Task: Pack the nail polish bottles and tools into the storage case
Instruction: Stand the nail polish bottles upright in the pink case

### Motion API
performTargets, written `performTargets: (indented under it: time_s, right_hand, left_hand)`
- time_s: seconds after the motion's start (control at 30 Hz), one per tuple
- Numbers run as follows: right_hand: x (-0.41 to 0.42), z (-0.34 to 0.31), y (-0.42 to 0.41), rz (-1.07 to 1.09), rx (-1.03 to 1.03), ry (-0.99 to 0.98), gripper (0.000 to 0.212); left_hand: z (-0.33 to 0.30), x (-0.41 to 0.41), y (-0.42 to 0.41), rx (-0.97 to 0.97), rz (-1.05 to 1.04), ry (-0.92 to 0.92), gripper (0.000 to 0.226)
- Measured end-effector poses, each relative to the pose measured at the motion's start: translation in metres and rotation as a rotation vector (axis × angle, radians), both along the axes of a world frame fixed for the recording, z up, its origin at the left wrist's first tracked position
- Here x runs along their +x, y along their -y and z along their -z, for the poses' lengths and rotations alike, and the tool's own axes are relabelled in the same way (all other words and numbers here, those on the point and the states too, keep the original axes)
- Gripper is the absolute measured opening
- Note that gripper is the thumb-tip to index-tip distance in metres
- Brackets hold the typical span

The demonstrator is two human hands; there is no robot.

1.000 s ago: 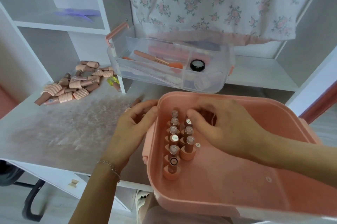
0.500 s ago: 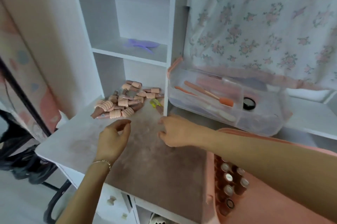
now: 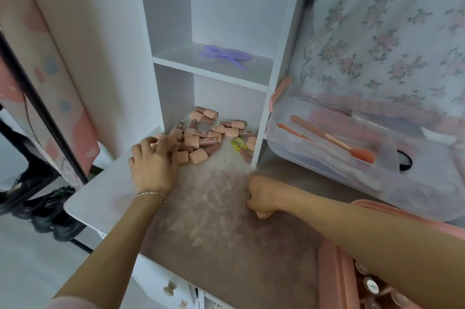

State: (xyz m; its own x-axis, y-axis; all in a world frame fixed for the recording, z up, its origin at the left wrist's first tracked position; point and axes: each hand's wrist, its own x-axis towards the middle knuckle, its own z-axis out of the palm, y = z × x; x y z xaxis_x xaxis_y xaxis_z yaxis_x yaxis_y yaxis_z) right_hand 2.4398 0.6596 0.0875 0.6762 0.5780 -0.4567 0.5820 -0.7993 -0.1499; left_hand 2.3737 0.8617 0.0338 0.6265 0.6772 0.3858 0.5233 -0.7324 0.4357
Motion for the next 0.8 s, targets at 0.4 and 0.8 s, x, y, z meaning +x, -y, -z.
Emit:
performTargets:
  time_s: [0.4, 0.8]
  right_hand:
    - [-0.012, -0.014, -0.008, -0.047, 0.486, -0.125, 0.011]
    - [-0.065, -0.071, 0.035, 0.011, 0.986, -0.445, 0.012]
  left_hand:
    - [0.005, -0.012, -0.010, -0.052, -0.091, -0.010, 0.029]
    - [-0.067, -0.062, 0.065, -0.515, 0.148, 0.781, 0.022]
